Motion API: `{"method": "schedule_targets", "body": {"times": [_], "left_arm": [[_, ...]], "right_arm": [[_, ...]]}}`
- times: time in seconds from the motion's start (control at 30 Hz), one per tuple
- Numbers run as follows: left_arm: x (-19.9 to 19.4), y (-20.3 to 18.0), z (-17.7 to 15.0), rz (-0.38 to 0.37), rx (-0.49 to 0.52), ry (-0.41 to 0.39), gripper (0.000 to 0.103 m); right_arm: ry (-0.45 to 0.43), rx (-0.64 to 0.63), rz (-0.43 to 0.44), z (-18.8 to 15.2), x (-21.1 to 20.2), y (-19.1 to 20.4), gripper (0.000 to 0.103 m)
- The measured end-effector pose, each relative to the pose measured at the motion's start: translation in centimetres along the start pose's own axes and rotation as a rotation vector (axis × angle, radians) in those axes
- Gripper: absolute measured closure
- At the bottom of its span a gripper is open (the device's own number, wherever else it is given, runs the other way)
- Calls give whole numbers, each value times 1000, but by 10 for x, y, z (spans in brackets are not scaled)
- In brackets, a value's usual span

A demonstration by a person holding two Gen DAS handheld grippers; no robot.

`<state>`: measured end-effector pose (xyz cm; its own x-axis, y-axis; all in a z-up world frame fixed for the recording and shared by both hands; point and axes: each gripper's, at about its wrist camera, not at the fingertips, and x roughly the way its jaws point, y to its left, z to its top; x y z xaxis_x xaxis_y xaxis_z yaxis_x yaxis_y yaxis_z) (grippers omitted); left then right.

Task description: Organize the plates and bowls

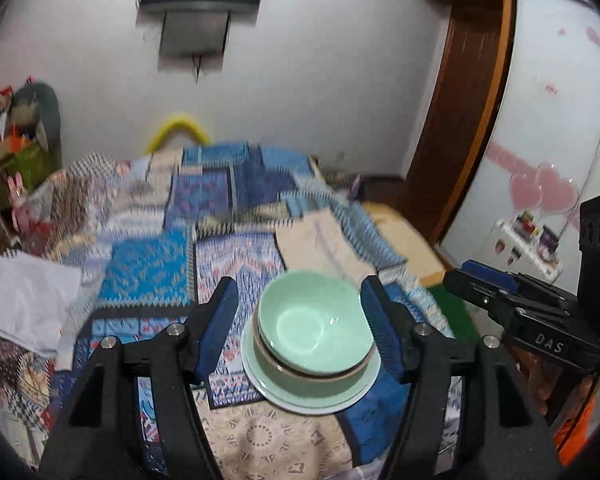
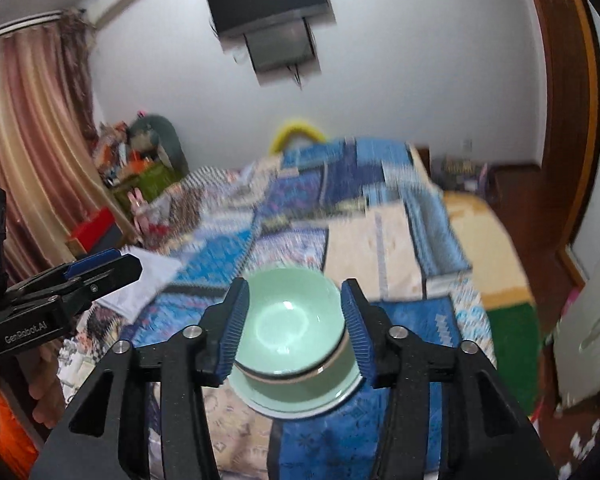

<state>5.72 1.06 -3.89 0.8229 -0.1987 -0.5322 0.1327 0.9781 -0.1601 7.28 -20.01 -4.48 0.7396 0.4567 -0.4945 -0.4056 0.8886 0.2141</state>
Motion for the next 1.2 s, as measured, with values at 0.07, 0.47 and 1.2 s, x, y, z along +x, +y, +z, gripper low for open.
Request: {"method": "schedule_targets", "body": {"times": [0.07,0.47,1.2], "left_arm": [[-21,-5,3,9,10,-66,35],[-90,-29,3,62,59,-313,2],[-100,-33,-6,79,69,-347,0]], "right_arm": [[-55,-25,-1,4,-16,7,51],[-248,-106,-4,14,-58,28,21],[-292,-112,-20,5,-69,36,0]]}}
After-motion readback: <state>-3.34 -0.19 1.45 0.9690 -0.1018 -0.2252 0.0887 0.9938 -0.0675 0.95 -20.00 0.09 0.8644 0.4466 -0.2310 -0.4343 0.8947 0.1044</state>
